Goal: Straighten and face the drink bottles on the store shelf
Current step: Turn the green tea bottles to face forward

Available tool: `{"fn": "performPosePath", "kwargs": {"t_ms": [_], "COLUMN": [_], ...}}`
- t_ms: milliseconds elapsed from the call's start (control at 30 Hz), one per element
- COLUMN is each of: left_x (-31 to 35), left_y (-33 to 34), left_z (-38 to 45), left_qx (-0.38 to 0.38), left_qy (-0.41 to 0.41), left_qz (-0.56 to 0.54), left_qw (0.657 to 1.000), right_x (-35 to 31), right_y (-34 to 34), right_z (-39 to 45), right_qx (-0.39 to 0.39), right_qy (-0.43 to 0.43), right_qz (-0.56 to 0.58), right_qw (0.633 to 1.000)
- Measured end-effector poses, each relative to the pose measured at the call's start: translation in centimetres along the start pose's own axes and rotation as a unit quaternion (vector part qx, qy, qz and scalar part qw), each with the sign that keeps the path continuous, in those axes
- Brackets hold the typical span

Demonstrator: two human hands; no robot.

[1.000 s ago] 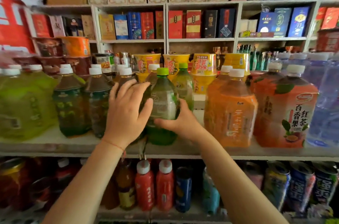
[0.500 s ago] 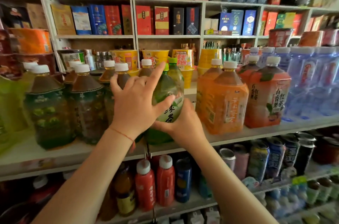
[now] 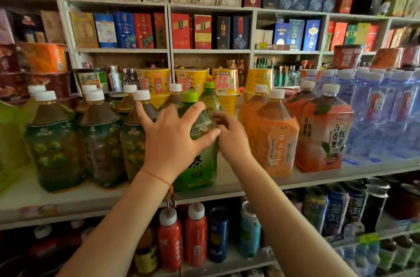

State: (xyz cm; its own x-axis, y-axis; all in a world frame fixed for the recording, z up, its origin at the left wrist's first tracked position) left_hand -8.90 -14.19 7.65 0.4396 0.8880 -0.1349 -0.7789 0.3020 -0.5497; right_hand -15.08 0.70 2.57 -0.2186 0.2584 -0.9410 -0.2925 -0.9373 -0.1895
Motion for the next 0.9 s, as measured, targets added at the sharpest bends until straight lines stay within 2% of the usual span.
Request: {"fn": "performPosePath", "kwargs": {"t_ms": [133, 300, 467, 633, 900], "left_x": [0.0, 0.0, 0.2, 0.0, -0.6], "left_y": [-0.8, -2.8, -2.5, -2.6, -2.9], "left_z": [-0.3, -2.0, -1.5, -1.9, -2.5], "left_qx": [0.018, 0.114, 0.097, 0.103, 0.1], "left_qy": [0.01, 0.021, 0.018, 0.013, 0.002], "left_qz": [-0.006, -0.056, -0.047, -0.041, -0.046], "left_qw": [1.0, 0.992, 0.994, 0.994, 0.994], "right_x": [-0.1, 0.0, 0.0, 0.5, 0.8], "right_y": [0.7, 2.7, 3.0, 3.2, 2.3], "right_z": [4.4, 6.8, 7.6, 7.6, 6.2], "right_qx": [0.04, 0.057, 0.085, 0.063, 0.058], "right_qy": [0.007, 0.004, 0.02, 0.037, 0.066], "right_qz": [-0.024, -0.142, -0.174, -0.228, -0.174], "right_qw": [0.999, 0.988, 0.981, 0.971, 0.981]}}
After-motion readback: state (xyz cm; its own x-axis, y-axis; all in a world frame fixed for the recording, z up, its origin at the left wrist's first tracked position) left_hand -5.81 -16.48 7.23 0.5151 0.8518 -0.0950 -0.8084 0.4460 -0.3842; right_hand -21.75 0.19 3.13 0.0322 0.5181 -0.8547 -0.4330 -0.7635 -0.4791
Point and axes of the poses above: each hand's wrist, its own z-axis towards the middle knuckle, its own y-axis out of the palm, x = y × z, the point moved 9 cm from there along z, towards the middle knuckle, and after that the axes turned 9 degrees about y, right-handed, at the moved point
